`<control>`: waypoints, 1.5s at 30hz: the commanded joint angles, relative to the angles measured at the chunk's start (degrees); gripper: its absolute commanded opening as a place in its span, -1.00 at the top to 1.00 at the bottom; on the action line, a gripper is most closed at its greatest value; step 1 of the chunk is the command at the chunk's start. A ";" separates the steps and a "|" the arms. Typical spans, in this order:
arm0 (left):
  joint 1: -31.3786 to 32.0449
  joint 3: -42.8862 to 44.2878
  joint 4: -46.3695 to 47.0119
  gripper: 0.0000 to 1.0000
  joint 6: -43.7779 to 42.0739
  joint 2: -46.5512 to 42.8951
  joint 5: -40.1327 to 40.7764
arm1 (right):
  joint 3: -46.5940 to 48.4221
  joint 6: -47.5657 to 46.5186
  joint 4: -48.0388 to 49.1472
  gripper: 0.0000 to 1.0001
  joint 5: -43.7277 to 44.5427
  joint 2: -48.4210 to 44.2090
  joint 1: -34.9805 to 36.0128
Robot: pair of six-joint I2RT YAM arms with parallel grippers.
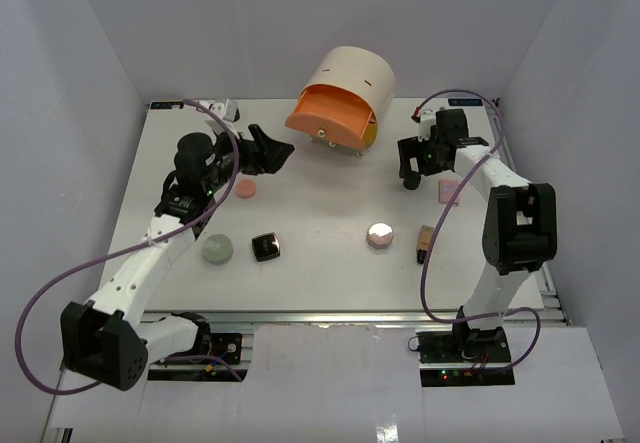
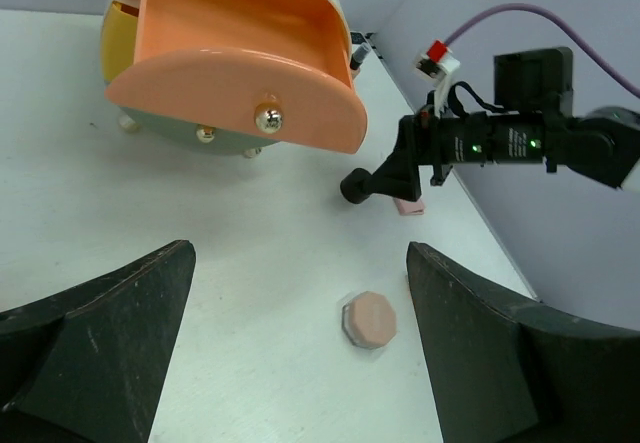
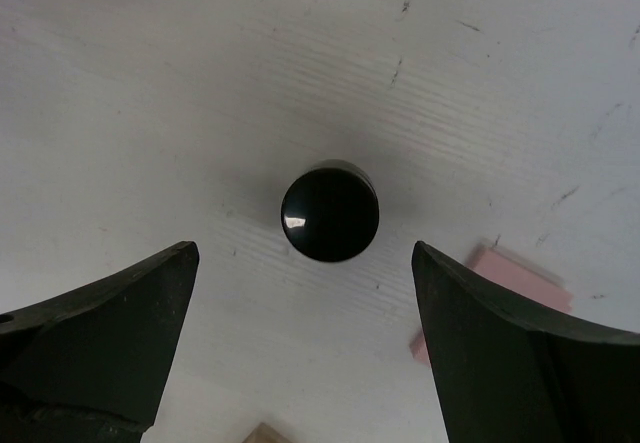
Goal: Organize the makeup
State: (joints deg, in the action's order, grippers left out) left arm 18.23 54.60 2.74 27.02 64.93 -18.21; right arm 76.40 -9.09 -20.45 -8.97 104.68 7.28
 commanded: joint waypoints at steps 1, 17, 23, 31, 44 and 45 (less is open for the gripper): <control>0.14 -4.07 -2.38 -0.96 -7.70 -8.01 5.36 | 4.67 1.81 -1.80 -0.92 4.25 3.98 0.82; 0.14 -5.94 -2.47 -0.96 -8.48 -11.95 6.11 | 9.98 2.46 -3.98 -0.35 6.26 12.48 0.99; 0.21 -6.35 -2.39 -0.96 -8.65 -12.21 6.61 | 7.62 -2.88 -2.80 0.53 5.70 7.11 0.99; 0.14 -6.28 -2.46 -0.96 -8.66 -11.87 6.57 | 6.59 -15.59 -6.80 0.85 -10.36 -11.85 3.22; 0.05 -7.07 -2.44 -0.96 -9.07 -11.17 7.08 | 31.46 -13.36 -9.50 0.71 -4.20 -6.65 21.53; 0.05 -7.27 -2.35 -0.96 -9.21 -11.29 7.16 | 32.95 -13.36 -9.22 0.70 -3.12 -5.24 22.24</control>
State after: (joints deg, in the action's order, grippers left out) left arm 18.28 48.32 0.16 18.80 54.33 -11.83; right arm 104.94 -23.30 -28.02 -16.40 91.54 27.38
